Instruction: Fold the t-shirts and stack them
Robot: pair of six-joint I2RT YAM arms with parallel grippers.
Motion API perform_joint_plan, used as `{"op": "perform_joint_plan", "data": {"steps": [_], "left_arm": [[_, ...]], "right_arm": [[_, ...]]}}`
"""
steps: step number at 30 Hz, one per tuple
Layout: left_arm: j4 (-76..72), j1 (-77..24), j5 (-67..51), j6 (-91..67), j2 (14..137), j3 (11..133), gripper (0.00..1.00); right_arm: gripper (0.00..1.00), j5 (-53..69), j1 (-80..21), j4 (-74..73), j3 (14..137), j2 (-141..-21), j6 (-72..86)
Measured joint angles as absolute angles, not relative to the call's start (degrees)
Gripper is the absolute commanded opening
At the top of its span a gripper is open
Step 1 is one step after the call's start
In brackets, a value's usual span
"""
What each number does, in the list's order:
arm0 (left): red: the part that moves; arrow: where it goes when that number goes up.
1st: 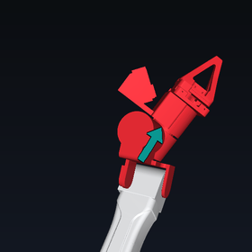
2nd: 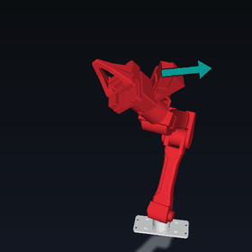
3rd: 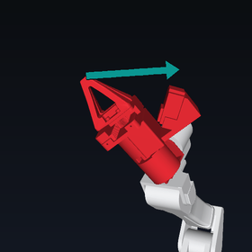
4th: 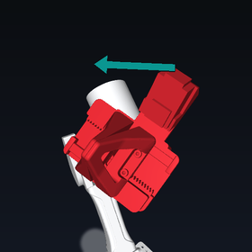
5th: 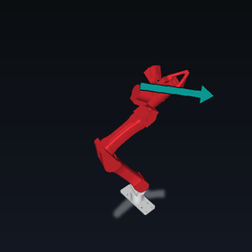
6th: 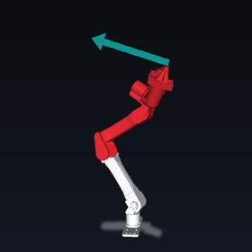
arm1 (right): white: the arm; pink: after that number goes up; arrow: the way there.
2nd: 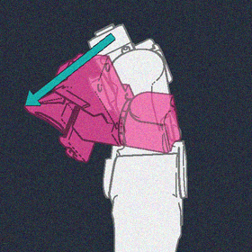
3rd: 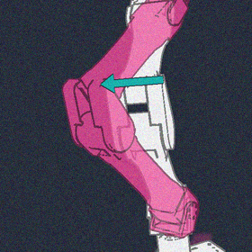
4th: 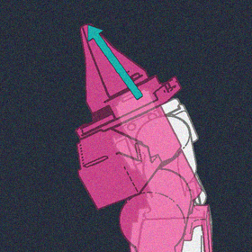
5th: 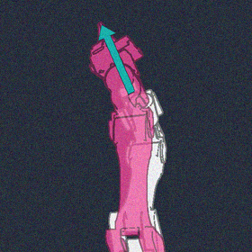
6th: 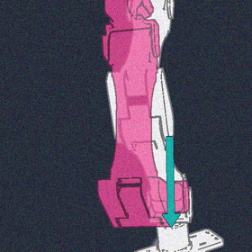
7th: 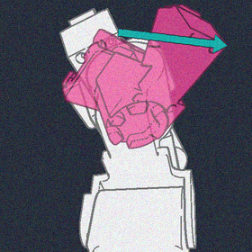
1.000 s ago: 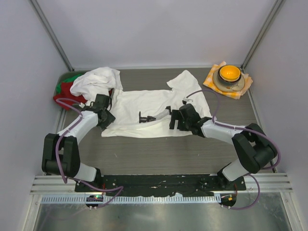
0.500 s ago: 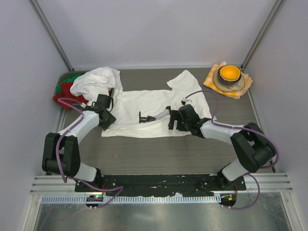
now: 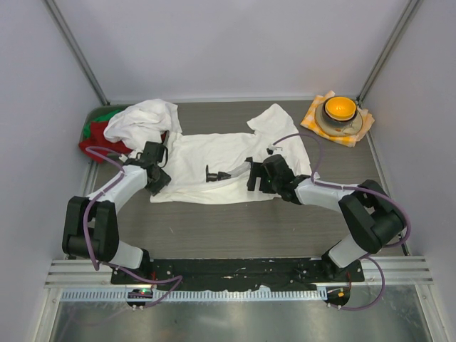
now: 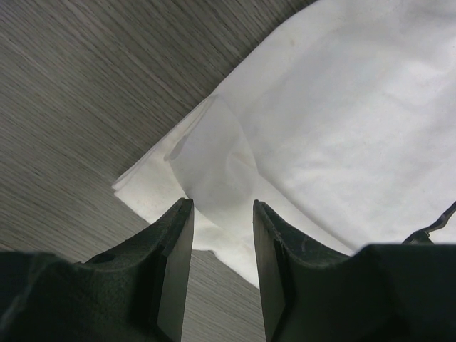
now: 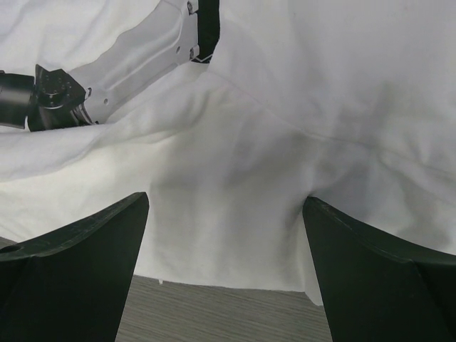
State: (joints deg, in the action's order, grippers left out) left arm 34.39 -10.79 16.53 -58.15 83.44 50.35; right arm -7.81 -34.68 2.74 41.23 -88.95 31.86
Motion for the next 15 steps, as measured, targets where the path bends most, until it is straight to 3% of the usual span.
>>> {"op": "perform_joint_plan", "data": {"steps": [15], "left_arm": [[34.02, -10.79, 17.82, -58.24, 85.14, 49.78, 0.37]], "right_arm": [[0.96, -7.81, -34.79, 3.51, 41.23, -89.3, 31.83]]}}
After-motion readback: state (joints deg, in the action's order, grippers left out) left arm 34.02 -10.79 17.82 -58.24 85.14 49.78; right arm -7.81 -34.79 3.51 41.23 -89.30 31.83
